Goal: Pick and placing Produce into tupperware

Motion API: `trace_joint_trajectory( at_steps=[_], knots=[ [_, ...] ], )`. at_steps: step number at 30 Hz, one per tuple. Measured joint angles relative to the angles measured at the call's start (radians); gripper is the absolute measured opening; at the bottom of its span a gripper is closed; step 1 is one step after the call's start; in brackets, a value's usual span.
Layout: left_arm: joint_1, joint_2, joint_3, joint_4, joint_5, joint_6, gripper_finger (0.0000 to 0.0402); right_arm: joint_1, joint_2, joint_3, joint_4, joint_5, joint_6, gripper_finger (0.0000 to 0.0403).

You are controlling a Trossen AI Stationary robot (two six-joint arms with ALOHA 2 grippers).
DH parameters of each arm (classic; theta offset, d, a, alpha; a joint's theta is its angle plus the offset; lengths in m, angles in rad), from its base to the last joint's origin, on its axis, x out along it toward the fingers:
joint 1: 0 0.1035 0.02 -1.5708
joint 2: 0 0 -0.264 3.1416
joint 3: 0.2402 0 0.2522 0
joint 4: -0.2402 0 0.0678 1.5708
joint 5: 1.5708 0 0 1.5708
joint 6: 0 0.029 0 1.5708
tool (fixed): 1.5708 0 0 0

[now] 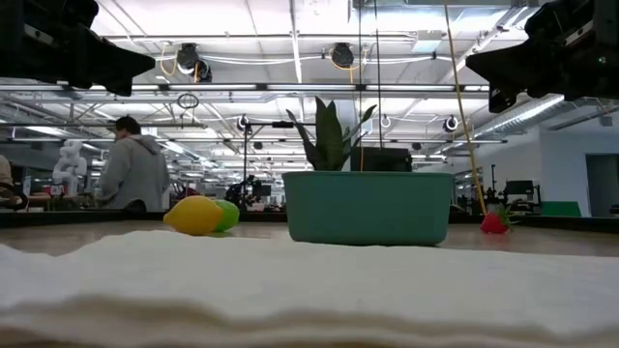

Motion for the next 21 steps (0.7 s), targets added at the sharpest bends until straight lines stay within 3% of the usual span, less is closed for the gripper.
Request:
trace_joint_trajectory(
  at_steps=[21],
  knots=[
    [0.0, 0.0, 0.0, 0.0, 0.0, -0.048, 0.001, 0.0, 0.0, 0.0, 0.008, 0.0, 0.0, 0.0]
  ],
)
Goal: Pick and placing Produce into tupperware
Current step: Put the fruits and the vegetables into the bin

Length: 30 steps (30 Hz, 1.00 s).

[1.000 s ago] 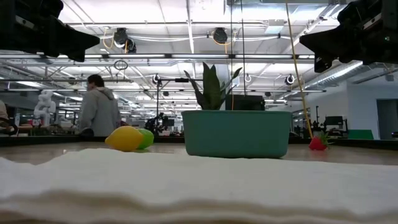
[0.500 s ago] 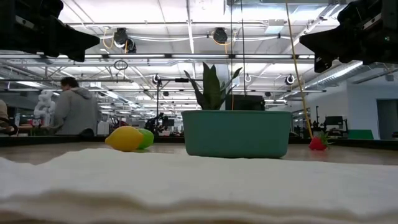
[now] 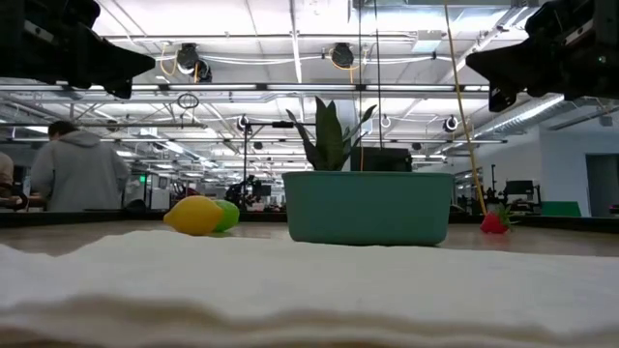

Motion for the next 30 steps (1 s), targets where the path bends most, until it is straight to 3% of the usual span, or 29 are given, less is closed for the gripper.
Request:
trace_joint_trajectory(
  at_steps=[11, 16, 30],
  knots=[
    [0.0, 0.002, 0.0, 0.113, -0.003, 0.021, 0.001, 0.0, 0.002, 0.0, 0.016, 0.0, -0.017, 0.0],
    [0.0, 0.002, 0.003, 0.157, -0.083, 0.032, 0.001, 0.0, 0.002, 0.0, 0.08, 0.0, -0.1, 0.0],
    [0.072, 0.002, 0.165, -0.175, -0.206, 0.051, 0.001, 0.0, 0.003, 0.0, 0.097, 0.004, -0.061, 0.0]
  ],
)
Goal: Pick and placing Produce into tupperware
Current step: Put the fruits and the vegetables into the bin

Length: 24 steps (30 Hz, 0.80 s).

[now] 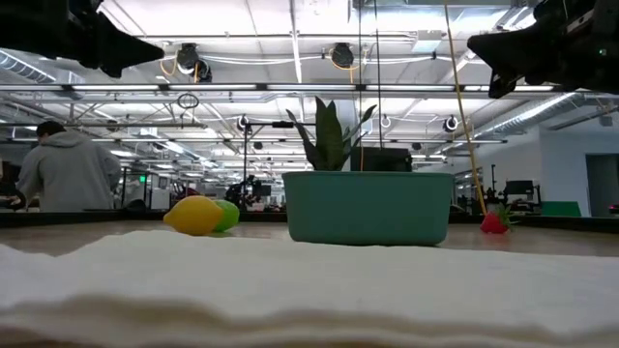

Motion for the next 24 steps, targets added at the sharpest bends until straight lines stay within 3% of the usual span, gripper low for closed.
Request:
trace_joint_trajectory(
  at_steps=[12, 24],
  knots=[
    [0.036, 0.0, 0.0, -0.013, 0.05, -0.004, 0.001, 0.0, 0.0, 0.0, -0.023, 0.0, 0.009, 0.0],
    [0.037, 0.057, 0.03, 0.114, 0.054, -0.047, 0.001, 0.0, 0.0, 0.0, -0.023, 0.001, 0.007, 0.0]
  ],
)
